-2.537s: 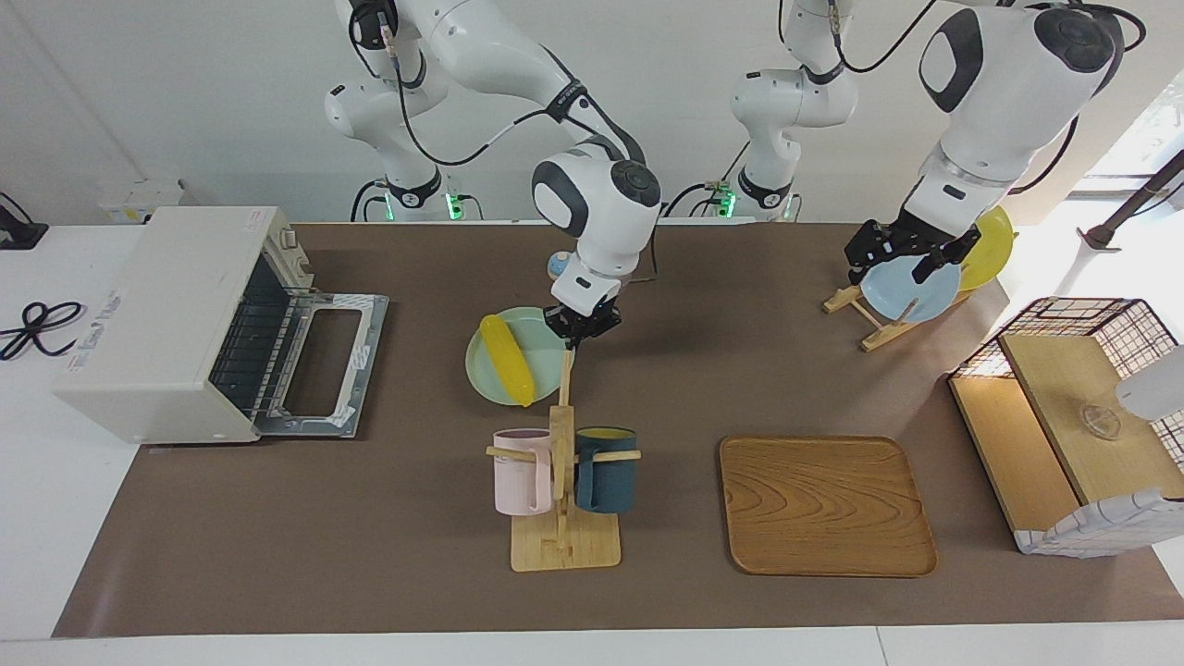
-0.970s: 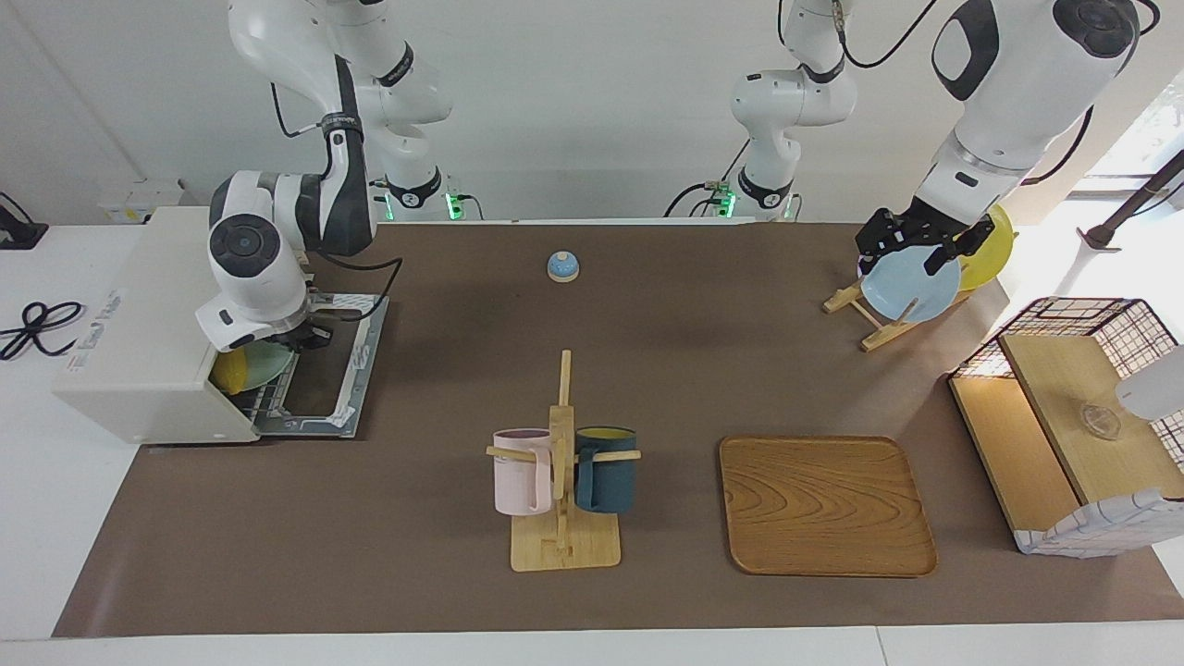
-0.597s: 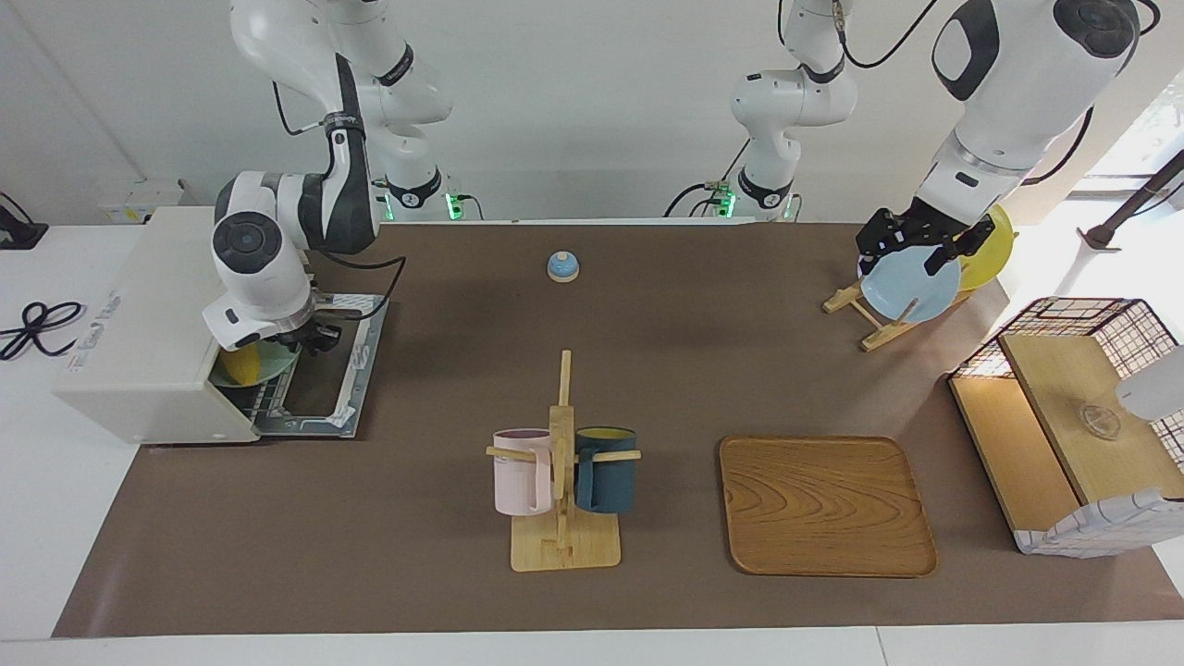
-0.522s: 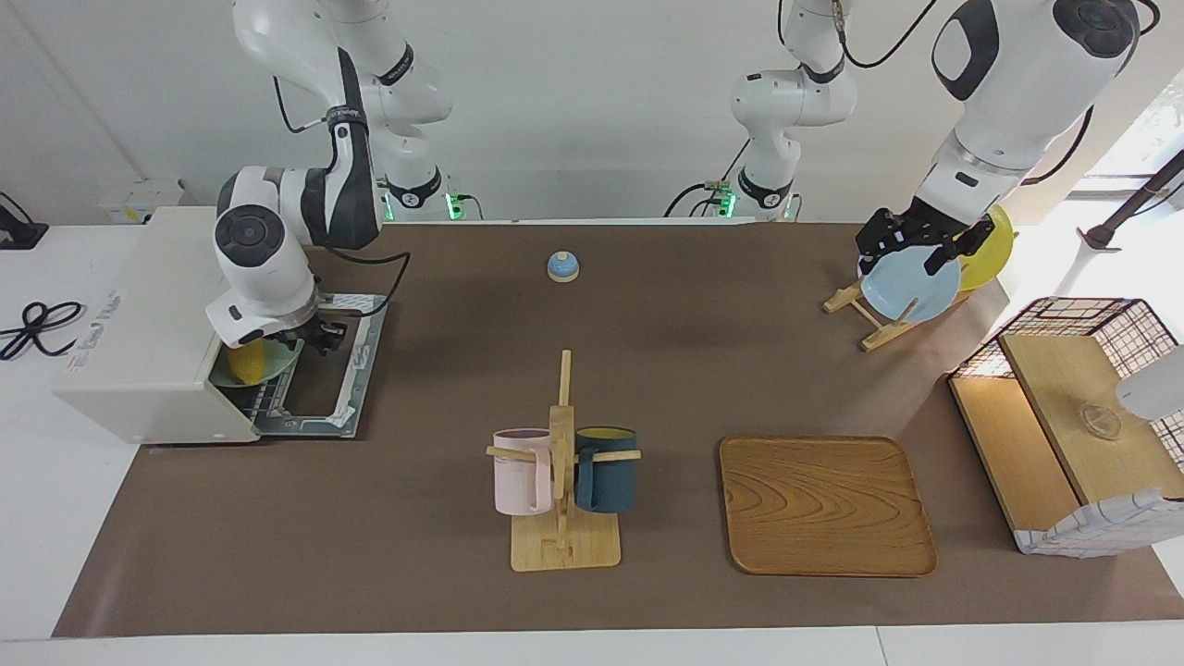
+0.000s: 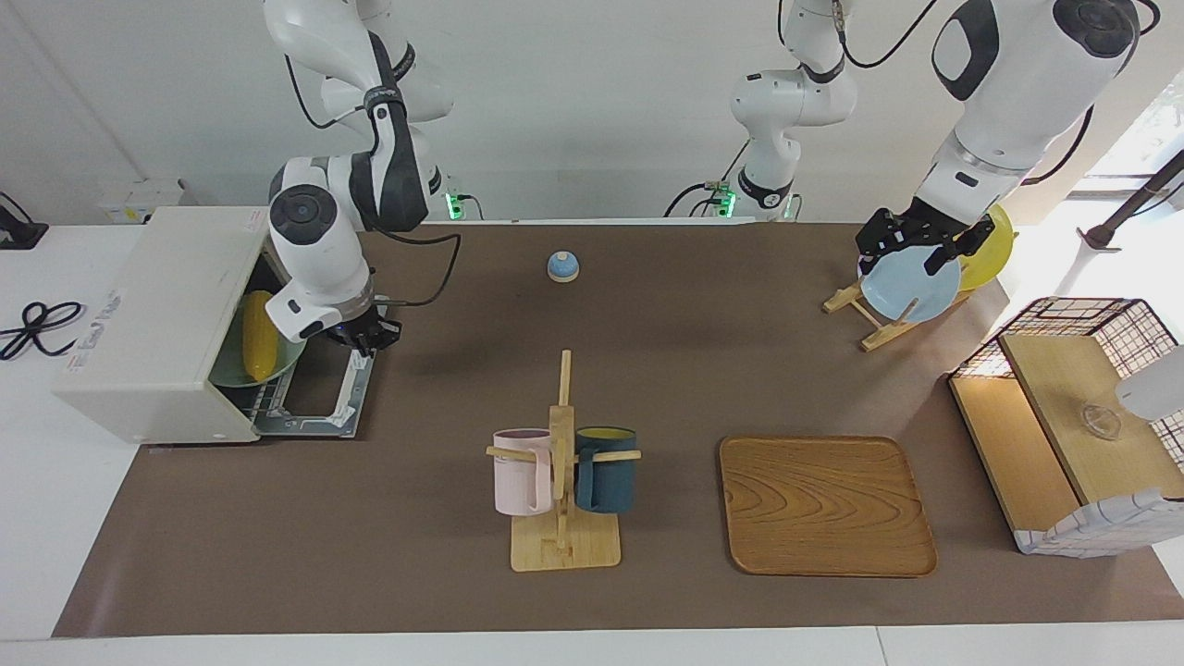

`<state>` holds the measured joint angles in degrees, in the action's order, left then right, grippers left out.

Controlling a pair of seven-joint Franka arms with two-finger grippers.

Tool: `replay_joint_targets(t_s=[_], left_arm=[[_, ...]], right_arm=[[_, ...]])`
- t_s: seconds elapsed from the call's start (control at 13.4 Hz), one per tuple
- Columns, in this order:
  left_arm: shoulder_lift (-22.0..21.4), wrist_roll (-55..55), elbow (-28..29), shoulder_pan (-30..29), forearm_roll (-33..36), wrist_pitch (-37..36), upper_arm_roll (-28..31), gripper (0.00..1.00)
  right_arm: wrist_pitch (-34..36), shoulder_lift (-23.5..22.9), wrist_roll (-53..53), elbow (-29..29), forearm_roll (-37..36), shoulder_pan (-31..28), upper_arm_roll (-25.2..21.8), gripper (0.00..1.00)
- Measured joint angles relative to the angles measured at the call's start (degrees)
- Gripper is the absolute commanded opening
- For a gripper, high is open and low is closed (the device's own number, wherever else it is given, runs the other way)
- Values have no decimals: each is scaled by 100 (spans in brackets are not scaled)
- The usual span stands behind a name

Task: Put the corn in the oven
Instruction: 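Slide the plate into the oven with the right gripper and release, then push the oven door shut with the right gripper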

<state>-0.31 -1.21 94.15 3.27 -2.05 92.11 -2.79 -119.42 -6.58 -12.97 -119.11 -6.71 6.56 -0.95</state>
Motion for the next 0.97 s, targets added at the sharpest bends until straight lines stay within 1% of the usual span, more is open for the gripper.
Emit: replay_joint_targets(t_s=[0.07,0.22,0.37,0.52,0.67,0.97], left_arm=[[0,0,0,0,0,0,0,100],[0,0,0,0,0,0,0,100],[0,0,0,0,0,0,0,100],[0,0,0,0,0,0,0,100],[0,0,0,0,0,0,0,100],[0,0,0,0,0,0,0,100]], right_arm=[[-347,-46,-35,-251,0,4,0,0],[-780,-230,-40,-553,0,-40,-26,0],[-944,-418,-40,-621,0,-94,-37,0],[-942,-480,-40,-615,-10,-102,-48,0],[-728,-476,-37,-525,-300,-81,-26,0],[554,-467,-45,175,-936,28,90,0]])
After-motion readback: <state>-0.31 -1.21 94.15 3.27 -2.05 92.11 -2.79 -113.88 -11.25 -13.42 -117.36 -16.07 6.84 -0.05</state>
